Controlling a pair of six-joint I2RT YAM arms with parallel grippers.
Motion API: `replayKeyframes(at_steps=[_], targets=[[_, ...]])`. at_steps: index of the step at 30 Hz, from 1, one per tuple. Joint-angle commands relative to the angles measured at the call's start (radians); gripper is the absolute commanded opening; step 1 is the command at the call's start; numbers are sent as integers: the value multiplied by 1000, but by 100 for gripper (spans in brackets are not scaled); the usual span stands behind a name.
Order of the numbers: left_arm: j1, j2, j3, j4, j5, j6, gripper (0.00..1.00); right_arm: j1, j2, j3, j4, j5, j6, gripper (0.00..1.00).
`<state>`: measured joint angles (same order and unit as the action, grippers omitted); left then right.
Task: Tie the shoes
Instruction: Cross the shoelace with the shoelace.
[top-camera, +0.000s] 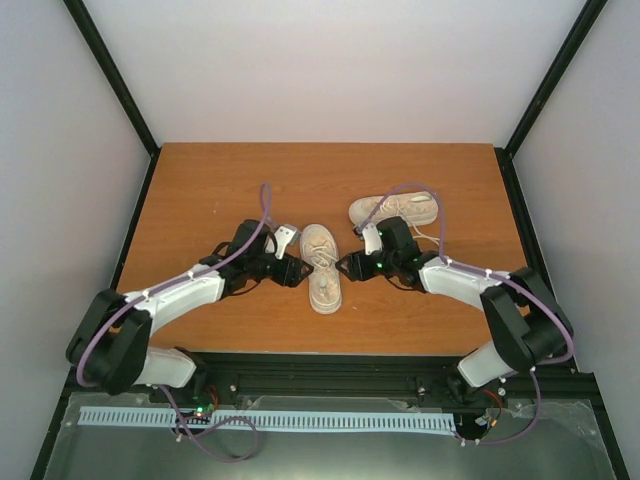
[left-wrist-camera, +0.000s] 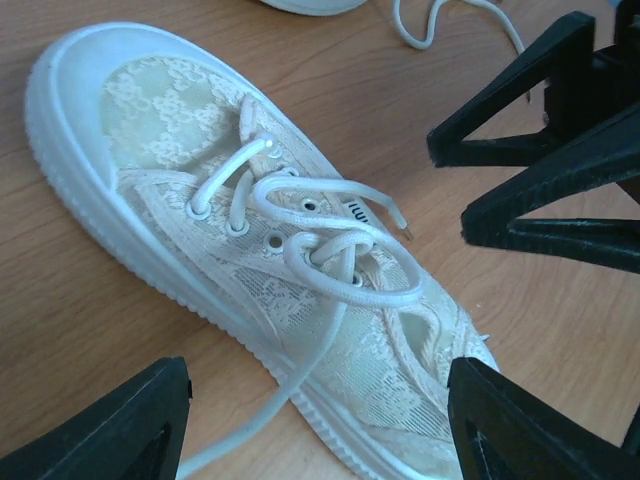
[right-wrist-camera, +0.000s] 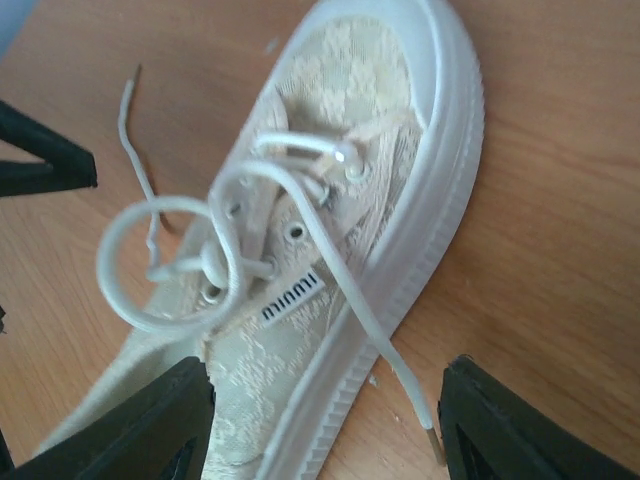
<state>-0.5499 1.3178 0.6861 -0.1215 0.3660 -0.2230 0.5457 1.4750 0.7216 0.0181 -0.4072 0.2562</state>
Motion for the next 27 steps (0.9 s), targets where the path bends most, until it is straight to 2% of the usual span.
replayKeyframes(at_steps=[1, 6, 10, 13, 16, 20, 24, 27], targets=[[-3, 82, -34, 180, 53, 91, 73, 3, 63, 6, 57, -55, 2, 64], [-4, 166, -73, 214, 26, 121, 71, 2, 108, 8, 89, -42, -10, 62], [-4, 158, -102, 264, 34, 78, 71, 2, 152, 22, 103, -83, -26, 52], [-3, 138, -111, 257, -6, 78, 71, 2, 192, 36, 124, -140, -28, 38], [-3, 107, -126, 279, 4, 58, 69, 2, 201, 23, 139, -165, -29, 19], [-4, 92, -110, 231, -39, 62, 57, 2, 135, 0, 109, -109, -46, 3], [-4, 87, -96, 219, -108, 50, 46, 2, 32, 26, 18, -20, -58, 3], [-4, 99, -50, 194, -79, 47, 46, 2, -38, 93, -120, 48, -48, 3]])
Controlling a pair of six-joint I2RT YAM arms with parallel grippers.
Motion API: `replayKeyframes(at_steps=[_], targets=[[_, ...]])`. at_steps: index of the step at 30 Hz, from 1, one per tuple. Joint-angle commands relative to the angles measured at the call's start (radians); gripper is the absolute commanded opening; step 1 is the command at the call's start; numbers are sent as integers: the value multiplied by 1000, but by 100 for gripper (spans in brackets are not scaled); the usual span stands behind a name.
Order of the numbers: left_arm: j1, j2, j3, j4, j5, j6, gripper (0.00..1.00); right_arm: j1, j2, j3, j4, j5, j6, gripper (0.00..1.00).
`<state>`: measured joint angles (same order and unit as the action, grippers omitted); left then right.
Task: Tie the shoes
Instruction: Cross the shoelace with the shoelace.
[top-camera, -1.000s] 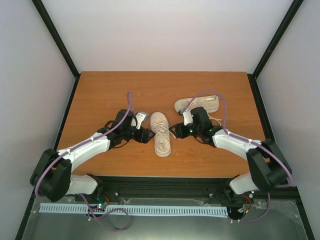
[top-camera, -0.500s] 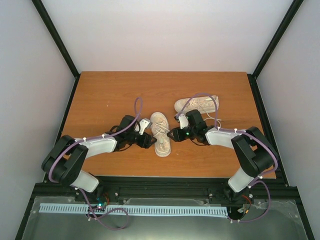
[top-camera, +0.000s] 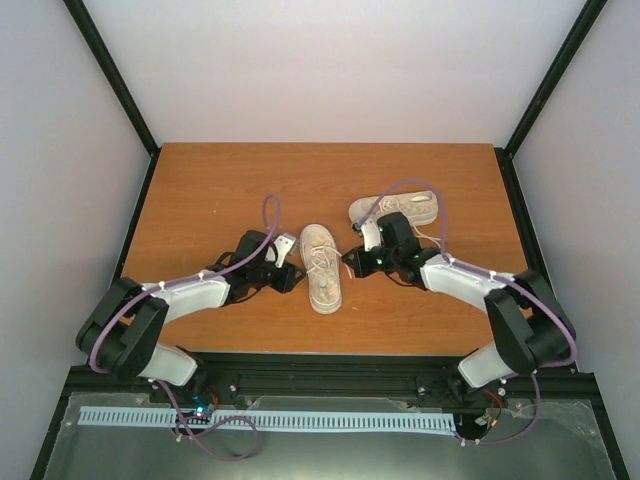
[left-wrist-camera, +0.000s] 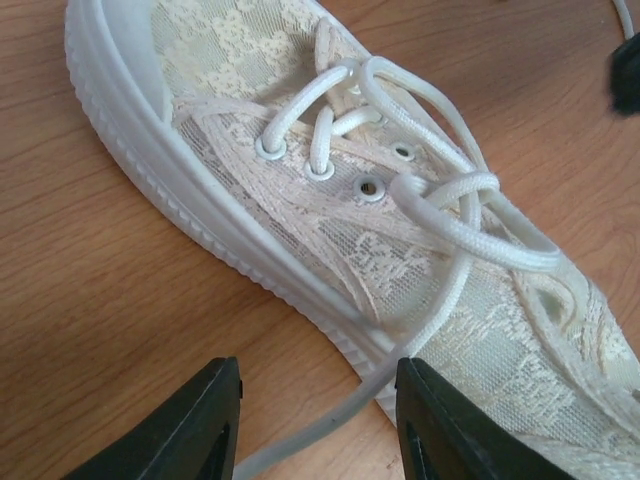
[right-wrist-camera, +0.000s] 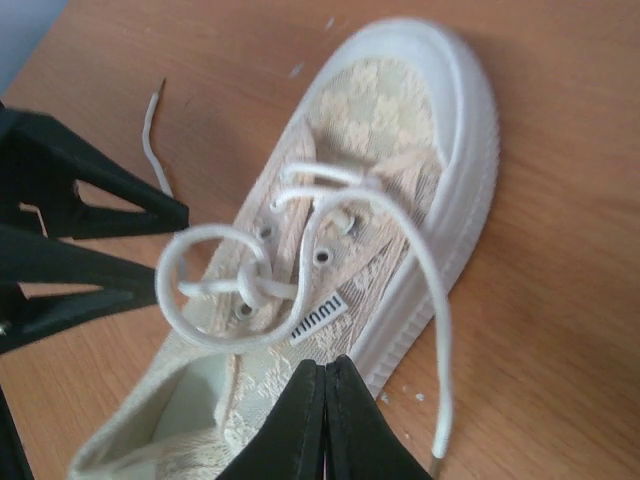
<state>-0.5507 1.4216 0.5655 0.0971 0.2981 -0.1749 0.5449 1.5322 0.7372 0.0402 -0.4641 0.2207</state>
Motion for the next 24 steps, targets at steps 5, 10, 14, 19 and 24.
replayKeyframes(at_steps=[5, 10, 14, 19, 24], targets=[[-2, 84, 224, -178, 27, -6, 44, 1, -148, 203, -368, 155, 14, 4], [1, 122, 306, -296, 55, 4, 39, -7, -85, 275, -465, 94, 14, 18], [5, 80, 292, -340, 80, -26, 56, -12, -69, 301, -486, 31, 34, 34], [7, 23, 276, -422, 23, -31, 63, -37, -39, 345, -529, 21, 56, 60], [12, -14, 186, -357, -20, -25, 60, -76, 93, 333, -428, -30, 47, 65]])
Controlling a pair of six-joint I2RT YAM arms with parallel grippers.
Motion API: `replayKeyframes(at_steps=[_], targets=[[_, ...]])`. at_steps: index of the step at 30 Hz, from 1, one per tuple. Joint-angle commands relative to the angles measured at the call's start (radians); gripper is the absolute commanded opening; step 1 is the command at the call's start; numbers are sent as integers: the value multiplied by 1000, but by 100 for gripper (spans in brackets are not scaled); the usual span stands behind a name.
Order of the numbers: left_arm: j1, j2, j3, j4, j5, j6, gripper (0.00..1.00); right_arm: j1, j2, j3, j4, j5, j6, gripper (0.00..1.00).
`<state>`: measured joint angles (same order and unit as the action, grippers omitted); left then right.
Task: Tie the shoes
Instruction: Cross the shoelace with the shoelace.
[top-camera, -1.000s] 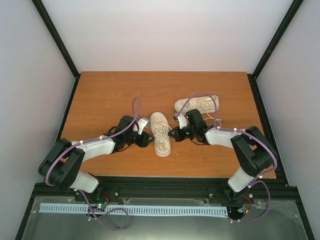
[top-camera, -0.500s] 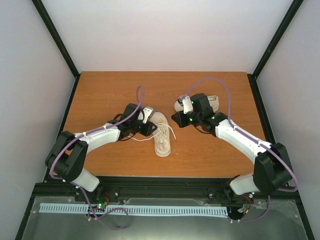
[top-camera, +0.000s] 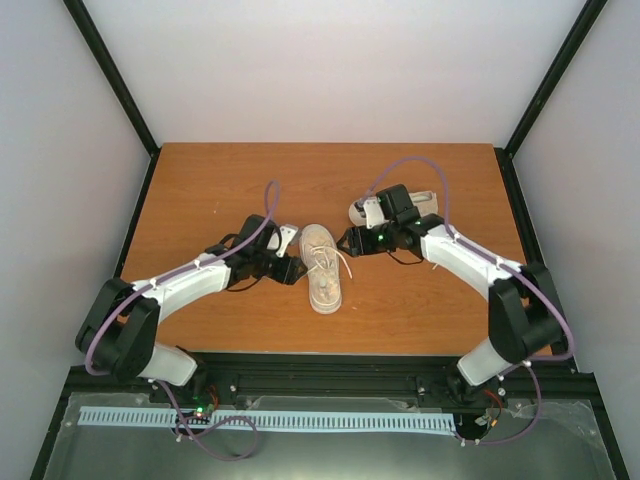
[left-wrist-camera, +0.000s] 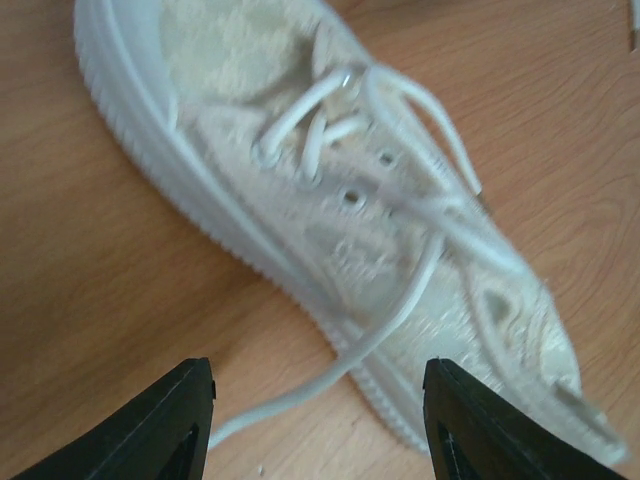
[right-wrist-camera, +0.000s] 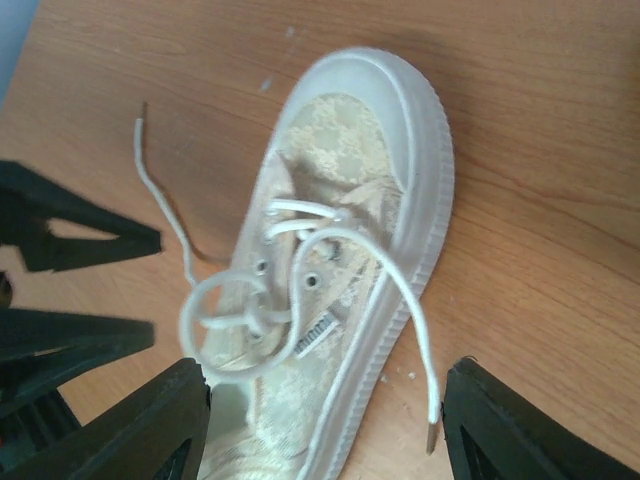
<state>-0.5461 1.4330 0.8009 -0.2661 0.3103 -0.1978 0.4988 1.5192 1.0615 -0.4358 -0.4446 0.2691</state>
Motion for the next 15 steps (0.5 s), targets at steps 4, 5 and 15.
replayKeyframes(at_steps=[4, 5, 15], targets=[[8, -26, -61, 27, 1, -15, 58, -78, 241, 80, 63, -176, -23, 64], [8, -28, -72, 27, -1, -6, 59, -83, 263, 104, 39, -180, -53, 64], [9, 80, -39, 79, 10, 84, 56, -121, 409, 135, -4, -310, -163, 64]])
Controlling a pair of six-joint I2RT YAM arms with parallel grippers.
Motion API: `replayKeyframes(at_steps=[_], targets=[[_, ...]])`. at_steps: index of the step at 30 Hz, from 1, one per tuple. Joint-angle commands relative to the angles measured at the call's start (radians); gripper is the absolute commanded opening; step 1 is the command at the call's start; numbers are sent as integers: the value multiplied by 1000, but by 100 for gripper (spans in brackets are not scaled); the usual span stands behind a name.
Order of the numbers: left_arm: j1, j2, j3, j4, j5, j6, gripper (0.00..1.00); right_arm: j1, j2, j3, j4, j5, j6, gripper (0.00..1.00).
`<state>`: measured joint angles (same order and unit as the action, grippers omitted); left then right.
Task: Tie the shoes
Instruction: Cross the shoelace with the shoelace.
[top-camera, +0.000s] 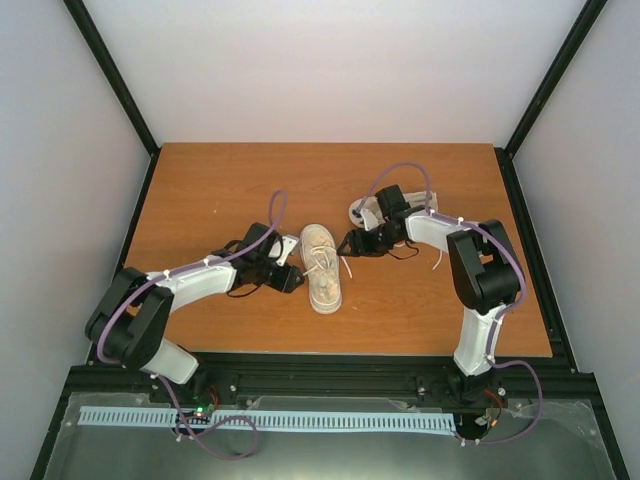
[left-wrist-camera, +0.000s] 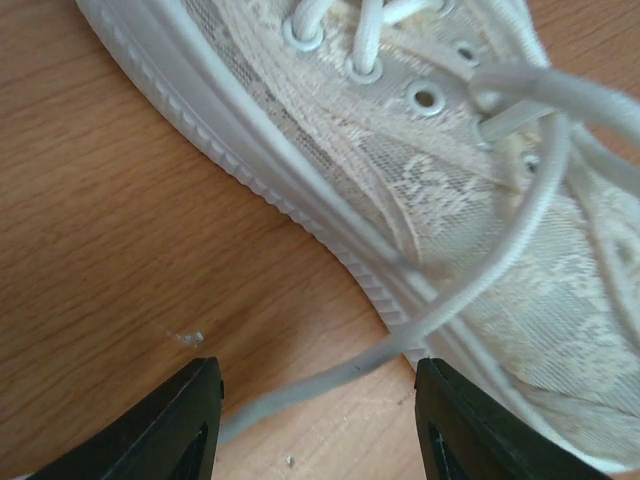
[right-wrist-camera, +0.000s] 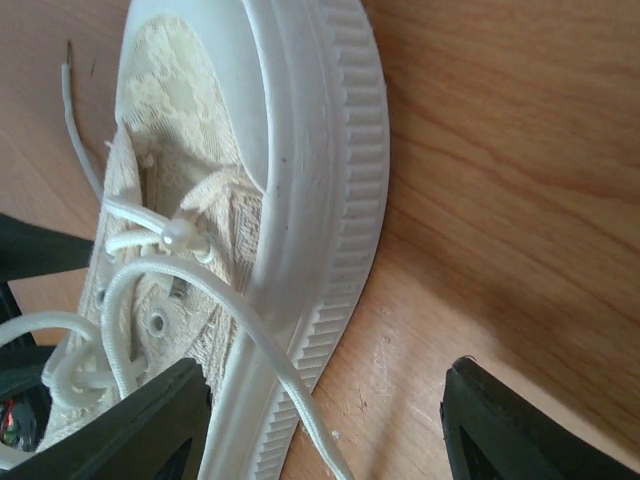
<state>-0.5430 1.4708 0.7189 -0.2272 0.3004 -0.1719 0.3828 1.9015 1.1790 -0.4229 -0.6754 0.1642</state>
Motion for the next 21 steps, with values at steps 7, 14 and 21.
replayKeyframes(at_steps=[7, 14, 21], targets=[[6, 113, 82, 50, 28, 81, 48, -10, 89, 39, -32, -147, -96, 54], [6, 160, 120, 69, 30, 44, 31, -17, 56, 46, -60, -175, -120, 9], [6, 70, 101, 39, -10, -29, 8, -24, -149, -30, -64, -112, -41, 3]])
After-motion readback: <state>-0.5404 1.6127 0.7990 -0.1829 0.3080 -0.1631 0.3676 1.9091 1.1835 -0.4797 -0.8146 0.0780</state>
